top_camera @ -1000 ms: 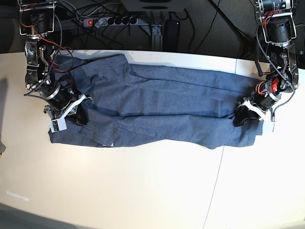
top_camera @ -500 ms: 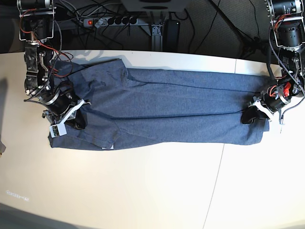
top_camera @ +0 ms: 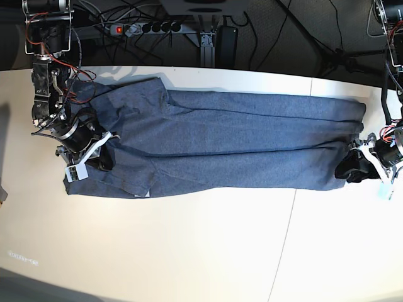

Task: Fold the T-shirt properly
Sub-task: 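Pull the folded shirt ends apart with both grippers to straighten it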

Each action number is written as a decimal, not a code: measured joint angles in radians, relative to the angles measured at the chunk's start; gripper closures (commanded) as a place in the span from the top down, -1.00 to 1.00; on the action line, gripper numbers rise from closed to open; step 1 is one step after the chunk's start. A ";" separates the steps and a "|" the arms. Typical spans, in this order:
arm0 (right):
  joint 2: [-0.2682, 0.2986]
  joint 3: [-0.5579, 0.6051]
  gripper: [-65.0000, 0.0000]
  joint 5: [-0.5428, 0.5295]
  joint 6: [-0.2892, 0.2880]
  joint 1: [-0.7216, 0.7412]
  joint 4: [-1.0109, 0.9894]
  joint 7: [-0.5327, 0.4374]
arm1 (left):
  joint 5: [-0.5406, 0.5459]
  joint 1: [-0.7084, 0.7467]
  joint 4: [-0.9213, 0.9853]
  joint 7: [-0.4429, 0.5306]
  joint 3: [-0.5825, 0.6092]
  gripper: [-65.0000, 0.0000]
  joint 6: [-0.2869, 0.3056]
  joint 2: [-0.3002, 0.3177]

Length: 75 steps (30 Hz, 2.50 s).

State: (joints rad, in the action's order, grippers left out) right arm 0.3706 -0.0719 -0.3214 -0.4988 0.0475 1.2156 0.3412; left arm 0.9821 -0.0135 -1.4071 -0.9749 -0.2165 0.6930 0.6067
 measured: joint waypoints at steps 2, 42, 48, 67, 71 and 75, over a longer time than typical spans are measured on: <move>0.000 0.000 -1.00 0.000 0.000 0.000 0.000 0.000 | -0.048 0.002 0.014 -0.005 0.000 0.22 0.000 0.012; 0.000 0.000 -1.00 -0.008 0.000 0.002 0.001 0.019 | 0.127 -0.013 0.333 -0.086 -0.007 -1.00 -0.002 -0.074; 0.000 0.000 -1.00 -0.008 0.000 0.002 0.001 0.019 | 0.029 -0.015 0.331 0.015 -0.006 -1.00 0.003 -0.078; 0.000 0.003 -1.00 -0.130 -0.003 -0.015 0.216 0.136 | 0.021 -0.017 0.330 0.023 -0.005 -1.00 0.004 -0.078; 0.000 0.003 -1.00 -0.131 -0.003 -0.013 0.258 0.152 | 0.018 -0.021 0.330 0.022 -0.005 -1.00 0.004 -0.077; 0.000 0.001 -1.00 -0.131 -0.003 -0.016 0.269 0.158 | 0.006 -0.031 0.328 0.008 -0.002 -1.00 0.005 -0.069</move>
State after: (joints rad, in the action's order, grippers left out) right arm 0.3710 -0.0711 -0.4522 -0.5014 0.0311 1.4845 0.4988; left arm 0.9882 -0.0448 -1.0794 -0.9668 -0.2188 0.6975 0.5381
